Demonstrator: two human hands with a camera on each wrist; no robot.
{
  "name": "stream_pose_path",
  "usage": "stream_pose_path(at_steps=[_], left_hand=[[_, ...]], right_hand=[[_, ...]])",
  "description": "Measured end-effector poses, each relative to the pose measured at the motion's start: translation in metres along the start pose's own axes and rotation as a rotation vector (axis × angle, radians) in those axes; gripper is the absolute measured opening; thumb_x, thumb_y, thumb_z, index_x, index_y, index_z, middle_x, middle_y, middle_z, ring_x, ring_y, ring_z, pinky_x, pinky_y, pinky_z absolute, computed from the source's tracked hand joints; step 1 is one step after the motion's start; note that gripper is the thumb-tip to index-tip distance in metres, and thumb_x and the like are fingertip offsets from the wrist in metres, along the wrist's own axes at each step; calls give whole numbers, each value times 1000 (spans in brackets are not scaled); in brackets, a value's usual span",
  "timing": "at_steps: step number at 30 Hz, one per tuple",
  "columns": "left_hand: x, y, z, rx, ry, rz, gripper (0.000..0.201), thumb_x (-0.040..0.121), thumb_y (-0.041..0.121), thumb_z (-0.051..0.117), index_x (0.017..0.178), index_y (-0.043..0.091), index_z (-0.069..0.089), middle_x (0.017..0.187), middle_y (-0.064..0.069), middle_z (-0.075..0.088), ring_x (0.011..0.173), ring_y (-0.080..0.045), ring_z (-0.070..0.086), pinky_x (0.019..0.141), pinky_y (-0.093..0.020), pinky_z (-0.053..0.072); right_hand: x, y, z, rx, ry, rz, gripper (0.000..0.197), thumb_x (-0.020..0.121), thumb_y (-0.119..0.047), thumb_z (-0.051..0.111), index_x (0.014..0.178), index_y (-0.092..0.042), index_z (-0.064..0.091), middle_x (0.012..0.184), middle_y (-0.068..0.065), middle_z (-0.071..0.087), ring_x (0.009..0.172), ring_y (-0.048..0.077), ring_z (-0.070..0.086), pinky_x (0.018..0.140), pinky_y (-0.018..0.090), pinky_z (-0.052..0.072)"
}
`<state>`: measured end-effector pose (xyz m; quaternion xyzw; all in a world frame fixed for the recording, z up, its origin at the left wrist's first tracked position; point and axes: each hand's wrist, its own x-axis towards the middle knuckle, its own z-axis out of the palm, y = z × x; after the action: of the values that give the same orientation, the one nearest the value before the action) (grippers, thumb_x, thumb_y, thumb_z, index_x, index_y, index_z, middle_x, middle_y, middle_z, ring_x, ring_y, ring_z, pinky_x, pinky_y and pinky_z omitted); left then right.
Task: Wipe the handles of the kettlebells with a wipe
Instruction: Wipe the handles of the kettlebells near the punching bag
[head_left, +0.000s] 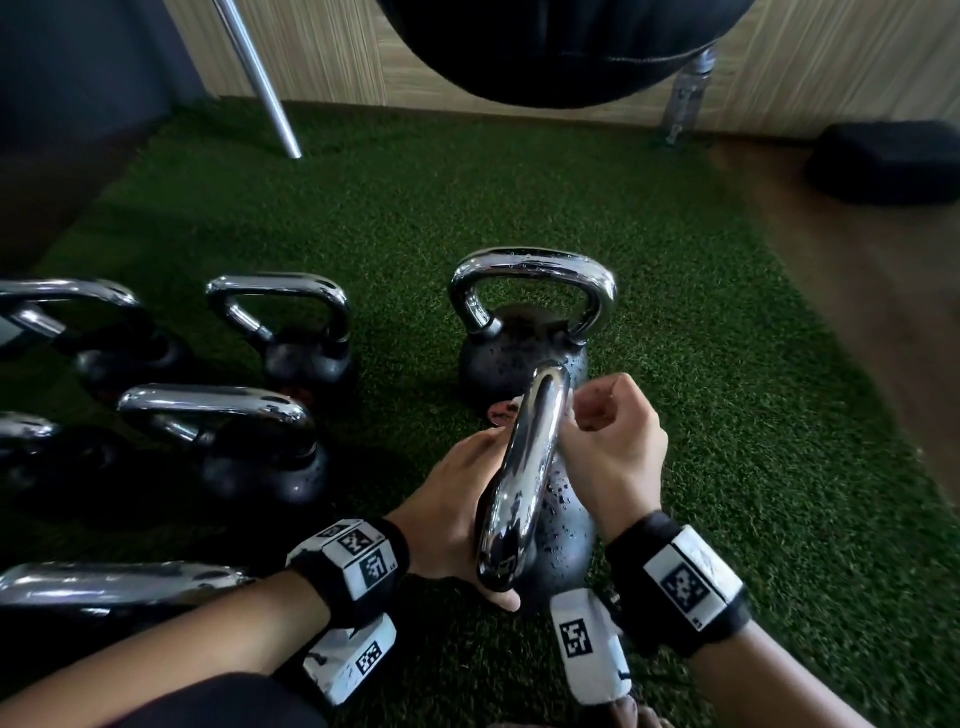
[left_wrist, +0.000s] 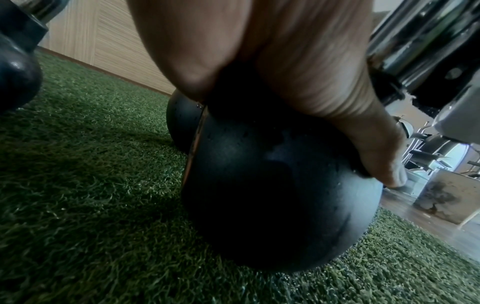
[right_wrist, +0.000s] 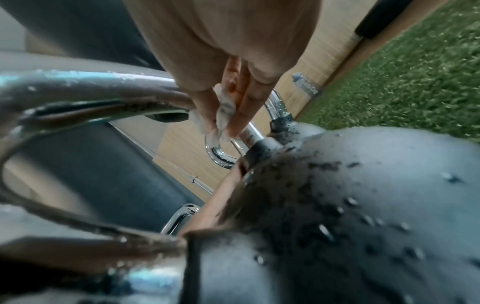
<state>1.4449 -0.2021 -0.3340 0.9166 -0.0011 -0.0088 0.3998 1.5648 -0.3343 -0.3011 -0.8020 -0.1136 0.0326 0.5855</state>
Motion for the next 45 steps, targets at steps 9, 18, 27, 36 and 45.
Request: stream_pose_path(at_steps=[9, 18, 27, 36, 45], left_hand=[[0, -6, 1, 31, -10, -1, 148, 35, 42, 103, 146, 56, 7, 139, 56, 3, 145, -6, 24, 125, -33, 23], [1, -2, -17, 180, -203, -98, 132, 53, 47, 97, 155, 32, 15, 157, 28, 12, 149, -2, 18, 125, -30, 24], [-1, 75, -98, 49, 122, -253, 44, 79, 75, 63, 90, 35, 76, 81, 21, 73, 76, 4, 66, 79, -30, 53], [-10, 114, -53, 540, 10, -335, 70, 59, 81, 64, 110, 36, 44, 107, 15, 58, 92, -19, 63, 73, -33, 47], [-6, 104, -76, 464, -65, -337, 69, 50, 63, 82, 112, 45, 57, 97, 16, 68, 91, -9, 65, 71, -27, 49]], right_hand=[[2, -6, 7, -92, -42, -13, 21, 85, -8, 71, 96, -13, 54, 73, -3, 61, 56, 5, 46, 49, 8, 39], [8, 2, -23, -318, -341, -177, 47, 87, -19, 77, 131, -17, 61, 101, -4, 69, 77, 0, 59, 63, 9, 44], [45, -27, -37, -415, -439, -619, 36, 85, -12, 60, 116, -19, 77, 114, 3, 66, 99, 13, 63, 85, 21, 55], [68, -27, -30, -442, -648, -898, 33, 80, -1, 76, 111, -13, 77, 101, 3, 72, 95, 18, 69, 90, 34, 56], [44, -17, -54, -487, -499, -878, 33, 82, -2, 77, 114, -11, 75, 102, 1, 72, 87, 18, 67, 86, 30, 55]])
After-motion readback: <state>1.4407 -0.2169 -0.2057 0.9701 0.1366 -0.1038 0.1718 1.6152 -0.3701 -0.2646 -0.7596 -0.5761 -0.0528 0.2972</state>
